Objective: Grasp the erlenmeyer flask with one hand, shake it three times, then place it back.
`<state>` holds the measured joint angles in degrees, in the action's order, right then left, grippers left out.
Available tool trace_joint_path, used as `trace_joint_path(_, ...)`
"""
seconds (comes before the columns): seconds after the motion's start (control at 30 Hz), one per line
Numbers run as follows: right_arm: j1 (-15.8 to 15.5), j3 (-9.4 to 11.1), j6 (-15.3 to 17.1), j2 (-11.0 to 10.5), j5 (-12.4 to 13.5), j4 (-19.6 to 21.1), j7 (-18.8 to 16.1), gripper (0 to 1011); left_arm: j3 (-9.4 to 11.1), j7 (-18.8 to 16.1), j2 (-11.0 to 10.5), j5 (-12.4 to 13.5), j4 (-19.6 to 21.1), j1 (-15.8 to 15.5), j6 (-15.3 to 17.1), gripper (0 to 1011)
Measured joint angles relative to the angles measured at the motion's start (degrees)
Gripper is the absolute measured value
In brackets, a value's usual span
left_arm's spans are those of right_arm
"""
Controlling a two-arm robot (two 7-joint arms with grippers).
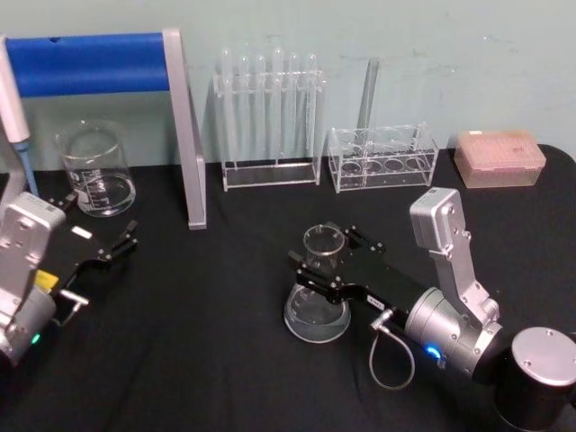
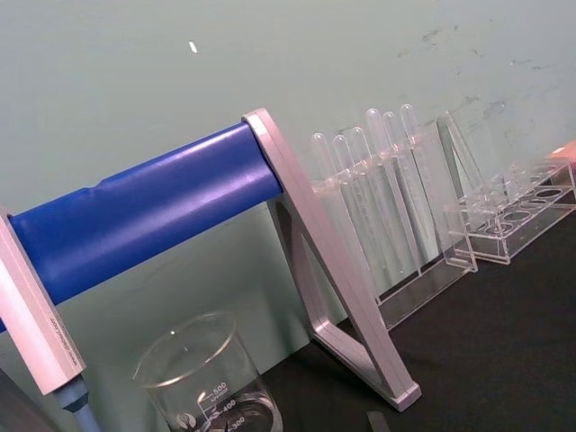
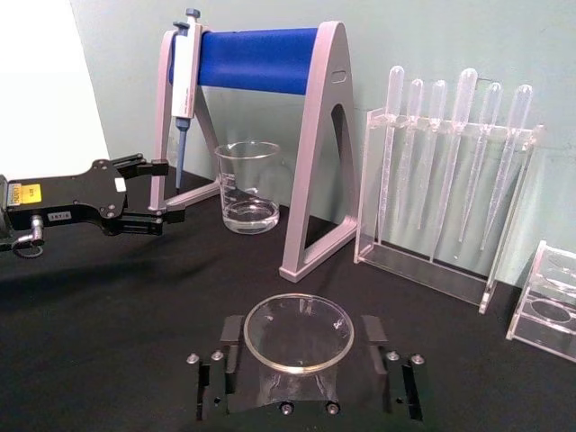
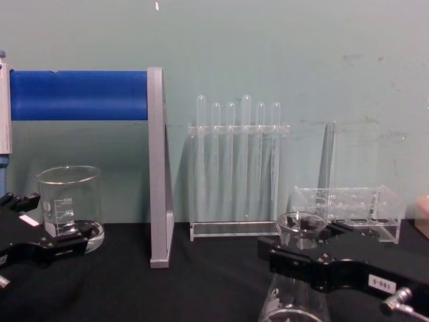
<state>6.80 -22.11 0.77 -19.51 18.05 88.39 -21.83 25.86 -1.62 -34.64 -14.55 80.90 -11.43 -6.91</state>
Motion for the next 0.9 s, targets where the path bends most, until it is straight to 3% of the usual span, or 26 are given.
trace_joint_path(0.23,0.0,0.0,0.0,0.0,0.0,0.0,0.0,1003,0.0,0.0,0.0,0.0,0.0,0.0,0.0,1001)
trace_joint_path(0.5,-0.1,0.0,0.1,-0.3,0.1,0.0,-0.4,1000,0.0,0.0,0.0,0.0,0.0,0.0,0.0,1001)
trace_joint_path(0.9,-4.8,1.8,2.1,-6.0,2.0,5.1,-2.2,1000,0.0,0.0,0.0,0.0,0.0,0.0,0.0,1001)
